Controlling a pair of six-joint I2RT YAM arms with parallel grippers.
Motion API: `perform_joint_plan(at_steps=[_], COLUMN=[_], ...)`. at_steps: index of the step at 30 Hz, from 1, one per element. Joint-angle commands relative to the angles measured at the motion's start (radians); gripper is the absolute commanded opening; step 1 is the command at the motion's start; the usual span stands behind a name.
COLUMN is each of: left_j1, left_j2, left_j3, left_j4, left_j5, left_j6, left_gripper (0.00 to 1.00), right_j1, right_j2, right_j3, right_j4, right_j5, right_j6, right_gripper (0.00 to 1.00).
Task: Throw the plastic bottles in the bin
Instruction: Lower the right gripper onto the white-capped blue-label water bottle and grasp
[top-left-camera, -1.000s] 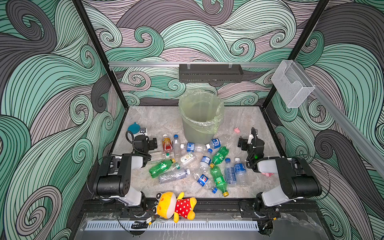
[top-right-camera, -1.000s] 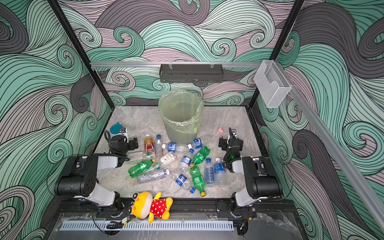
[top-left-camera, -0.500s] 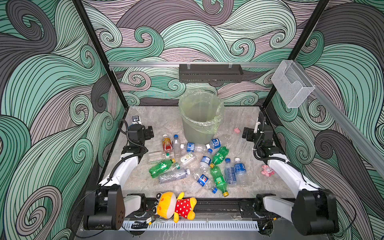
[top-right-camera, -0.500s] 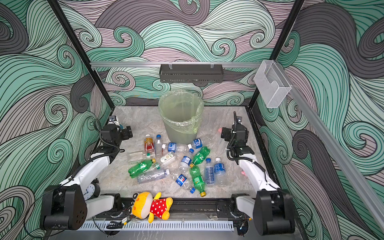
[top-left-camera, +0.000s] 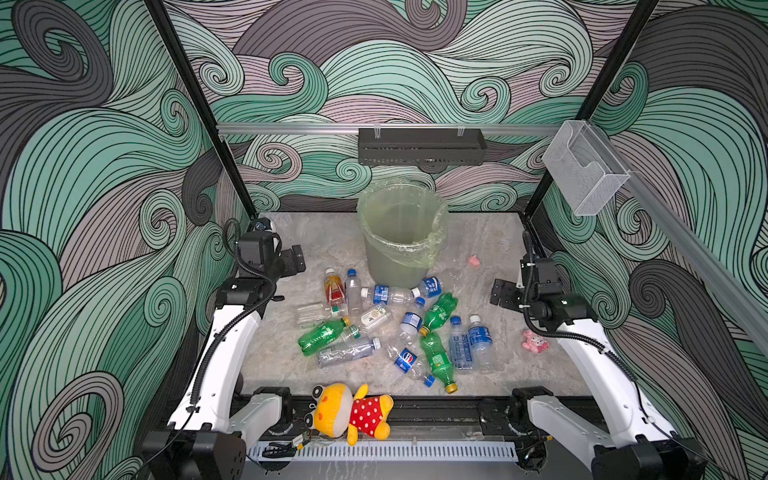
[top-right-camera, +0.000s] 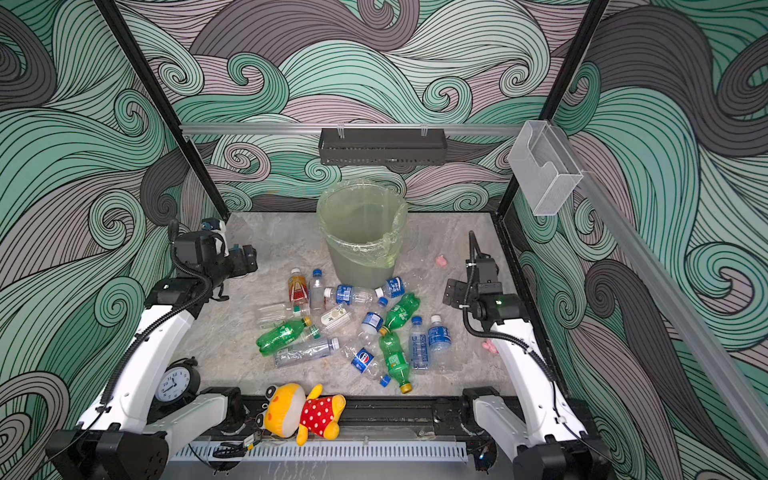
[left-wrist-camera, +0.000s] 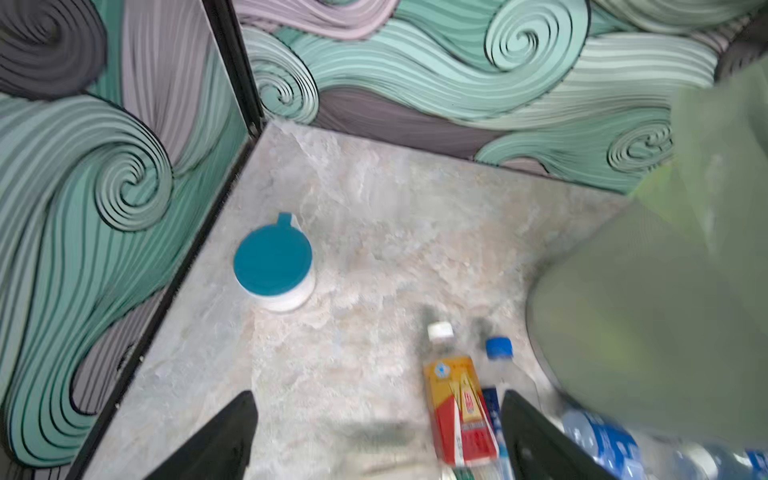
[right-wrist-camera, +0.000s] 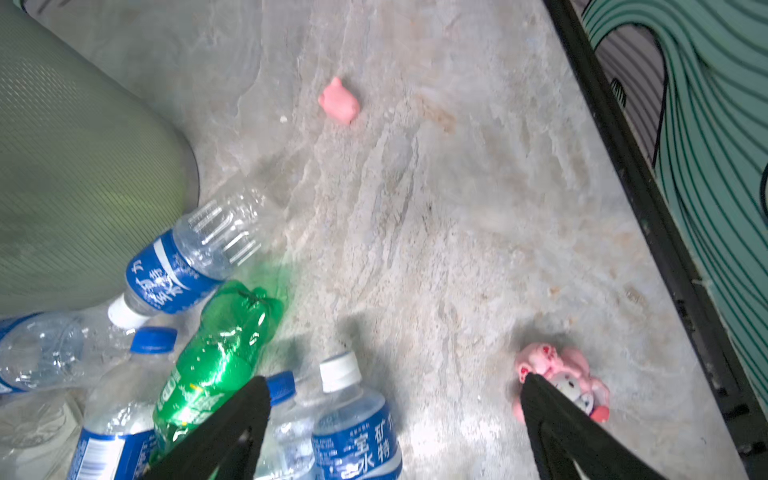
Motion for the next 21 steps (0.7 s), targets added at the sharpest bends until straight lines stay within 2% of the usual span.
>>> perform_joint_plan(at_steps=[1,5,11,21], left_j1=[-0.004,-0.003,-0.004,-0.003], left_j2=[-0.036,-0.089,-0.113,-0.136], left_j3=[-0.003,-0.005,-0.014,-0.033], left_j4=[-0.215,-0.272,-0.272,-0.288], left_j5=[0.089,0.092,0.148,0.148], left_j6=[0.032,0.048,0.012,0.008], left_gripper=[0.93,0.93,0.94,0.95], right_j1=[0.007,0.013,0.028,0.051], right_j2=[-0.027,-0.01,0.052,0.074], right_j3=[-0.028,-0.052,-0.071,-0.15], right_j4=[-0.159,-0.198,-0.179,-0.133], right_j5=[-0.069,-0.165,-0.234,-0.273], right_j6=[0.05,0.076,0.096,0.157], right_gripper=[0.92,0.89,0.86,0.82])
